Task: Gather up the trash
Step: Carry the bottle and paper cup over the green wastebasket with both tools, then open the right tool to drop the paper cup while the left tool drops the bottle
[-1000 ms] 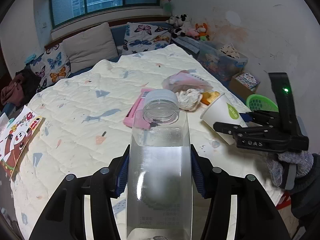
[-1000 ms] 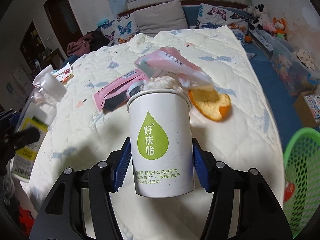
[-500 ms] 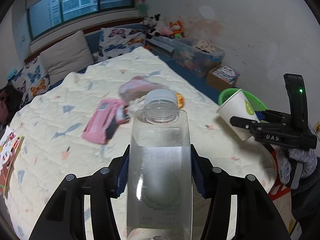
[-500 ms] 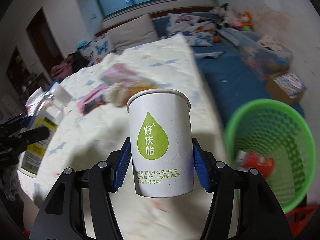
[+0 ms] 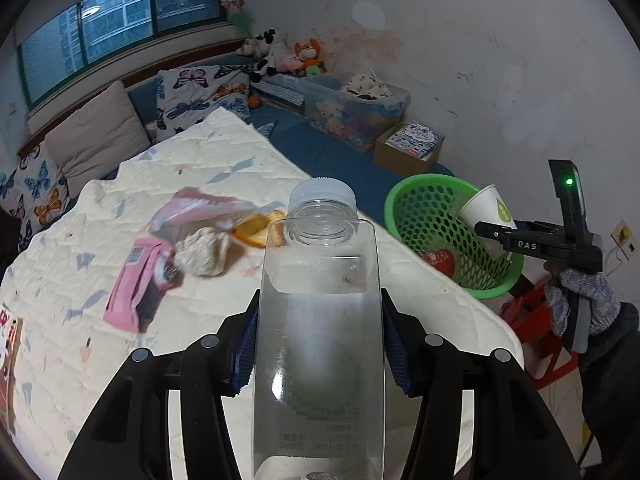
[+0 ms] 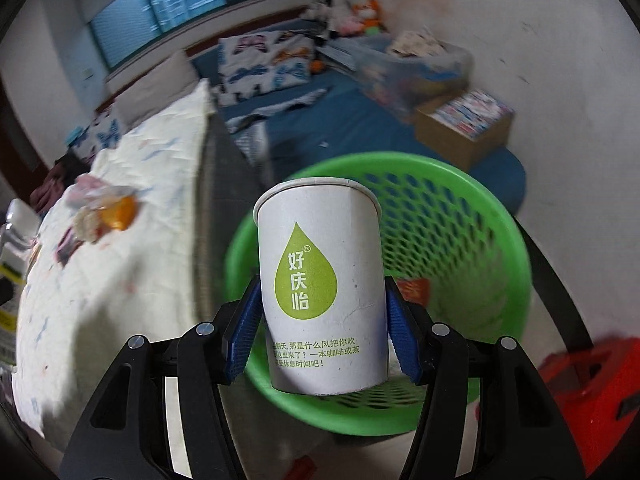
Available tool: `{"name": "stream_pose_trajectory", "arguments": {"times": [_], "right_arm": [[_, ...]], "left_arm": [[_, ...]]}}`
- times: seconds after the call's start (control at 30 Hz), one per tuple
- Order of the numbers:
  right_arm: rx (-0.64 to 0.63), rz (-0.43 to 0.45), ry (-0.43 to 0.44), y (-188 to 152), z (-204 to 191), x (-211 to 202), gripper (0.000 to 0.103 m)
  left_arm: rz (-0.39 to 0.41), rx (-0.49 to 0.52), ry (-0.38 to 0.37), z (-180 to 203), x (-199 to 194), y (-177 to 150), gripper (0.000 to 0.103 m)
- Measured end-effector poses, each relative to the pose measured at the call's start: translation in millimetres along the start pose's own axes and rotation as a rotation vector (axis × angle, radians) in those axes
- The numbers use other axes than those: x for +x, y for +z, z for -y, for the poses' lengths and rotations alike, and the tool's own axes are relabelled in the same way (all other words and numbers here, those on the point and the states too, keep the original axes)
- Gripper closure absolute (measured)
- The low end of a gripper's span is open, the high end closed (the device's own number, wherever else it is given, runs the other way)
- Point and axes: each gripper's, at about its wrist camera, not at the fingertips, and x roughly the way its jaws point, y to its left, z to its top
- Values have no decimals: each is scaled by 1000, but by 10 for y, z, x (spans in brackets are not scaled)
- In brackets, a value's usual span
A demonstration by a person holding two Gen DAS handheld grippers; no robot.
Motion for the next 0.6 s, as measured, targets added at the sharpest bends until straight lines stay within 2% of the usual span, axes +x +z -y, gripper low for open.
{"name": "stream_pose_trajectory", "arguments": {"times": [0.23, 0.6], "right_arm": [[61, -26, -19, -98, 341, 109, 43], [87, -20, -13, -175, 473, 106, 39]], "left_arm": [[-8, 34, -24, 245, 132, 166, 51], [-26, 89, -72, 628, 398, 447, 51]]}}
